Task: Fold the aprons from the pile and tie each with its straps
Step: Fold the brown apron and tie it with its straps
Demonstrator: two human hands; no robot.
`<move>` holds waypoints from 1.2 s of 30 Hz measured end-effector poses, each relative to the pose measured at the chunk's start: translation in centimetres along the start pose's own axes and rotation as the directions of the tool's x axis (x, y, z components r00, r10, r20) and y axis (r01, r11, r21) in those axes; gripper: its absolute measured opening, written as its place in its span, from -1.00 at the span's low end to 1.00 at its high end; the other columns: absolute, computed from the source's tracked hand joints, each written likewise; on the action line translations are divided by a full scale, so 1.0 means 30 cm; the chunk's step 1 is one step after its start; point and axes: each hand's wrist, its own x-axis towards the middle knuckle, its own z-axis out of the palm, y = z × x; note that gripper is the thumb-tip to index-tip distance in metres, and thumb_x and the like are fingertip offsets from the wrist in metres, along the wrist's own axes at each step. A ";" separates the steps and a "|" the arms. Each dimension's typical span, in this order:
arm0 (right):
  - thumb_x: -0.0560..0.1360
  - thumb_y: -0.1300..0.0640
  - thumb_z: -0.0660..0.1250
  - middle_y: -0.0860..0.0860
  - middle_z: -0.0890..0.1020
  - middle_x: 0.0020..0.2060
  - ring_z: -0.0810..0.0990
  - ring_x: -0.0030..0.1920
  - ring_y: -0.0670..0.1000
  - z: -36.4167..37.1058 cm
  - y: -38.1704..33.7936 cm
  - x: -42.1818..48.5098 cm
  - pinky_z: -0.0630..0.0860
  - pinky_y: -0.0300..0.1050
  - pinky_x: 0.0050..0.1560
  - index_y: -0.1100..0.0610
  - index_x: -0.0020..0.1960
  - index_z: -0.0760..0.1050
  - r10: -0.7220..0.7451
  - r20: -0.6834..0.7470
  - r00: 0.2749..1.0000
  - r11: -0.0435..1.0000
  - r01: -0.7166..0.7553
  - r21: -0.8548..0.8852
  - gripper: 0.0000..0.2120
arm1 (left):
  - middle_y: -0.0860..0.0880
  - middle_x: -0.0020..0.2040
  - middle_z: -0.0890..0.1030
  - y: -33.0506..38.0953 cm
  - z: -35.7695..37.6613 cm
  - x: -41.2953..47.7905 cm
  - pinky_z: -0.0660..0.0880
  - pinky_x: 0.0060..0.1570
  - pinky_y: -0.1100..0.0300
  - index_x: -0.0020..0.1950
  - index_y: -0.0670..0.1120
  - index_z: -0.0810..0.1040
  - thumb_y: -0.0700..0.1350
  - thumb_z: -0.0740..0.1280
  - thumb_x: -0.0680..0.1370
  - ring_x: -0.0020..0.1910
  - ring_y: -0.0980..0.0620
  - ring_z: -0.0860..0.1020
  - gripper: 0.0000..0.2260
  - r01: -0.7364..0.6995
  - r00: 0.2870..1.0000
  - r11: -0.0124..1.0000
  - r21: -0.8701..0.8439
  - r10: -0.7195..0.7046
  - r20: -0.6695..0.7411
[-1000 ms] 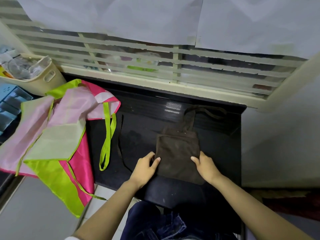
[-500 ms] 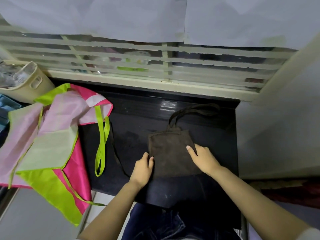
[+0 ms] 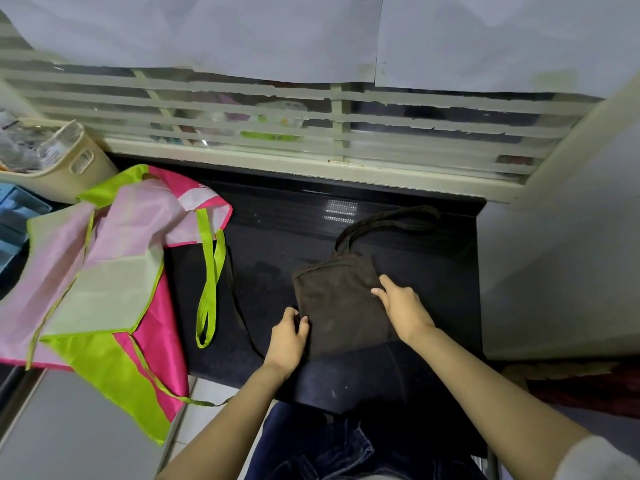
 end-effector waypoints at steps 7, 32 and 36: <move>0.63 0.07 0.10 0.03 0.64 0.01 0.63 -0.07 -0.01 0.026 0.032 -0.053 0.35 -0.27 -0.24 0.21 0.21 0.34 -0.216 -0.027 0.976 0.957 0.206 -0.204 -0.75 | -0.01 -0.15 0.52 0.007 0.005 -0.005 0.25 -0.28 0.26 -0.02 -0.16 0.32 -0.13 0.15 0.64 -0.16 0.01 0.48 -0.89 0.032 0.999 0.999 0.018 -0.032 0.004; 0.54 0.24 0.27 0.12 0.35 0.39 0.31 0.41 0.08 0.025 0.053 -0.125 0.24 -0.13 0.40 0.20 0.44 0.23 -0.269 -0.114 0.956 0.923 0.223 -0.313 -0.50 | -0.05 0.39 -0.46 0.022 0.115 0.057 -0.31 0.44 0.01 0.40 0.01 -0.42 0.14 -0.08 0.65 0.50 -0.10 -0.32 -0.45 -0.495 0.868 0.402 0.770 0.273 0.416; 0.37 0.07 0.49 0.14 0.45 0.35 0.39 0.38 0.11 0.086 -0.017 -0.078 0.25 -0.02 0.37 0.25 0.37 0.39 -0.505 0.095 0.858 0.690 0.467 -0.553 -0.36 | -0.06 0.41 -0.44 0.024 0.109 0.056 -0.33 0.44 0.01 0.48 -0.02 -0.35 0.17 -0.15 0.62 0.50 -0.10 -0.33 -0.44 -0.506 0.861 0.365 0.782 0.271 0.431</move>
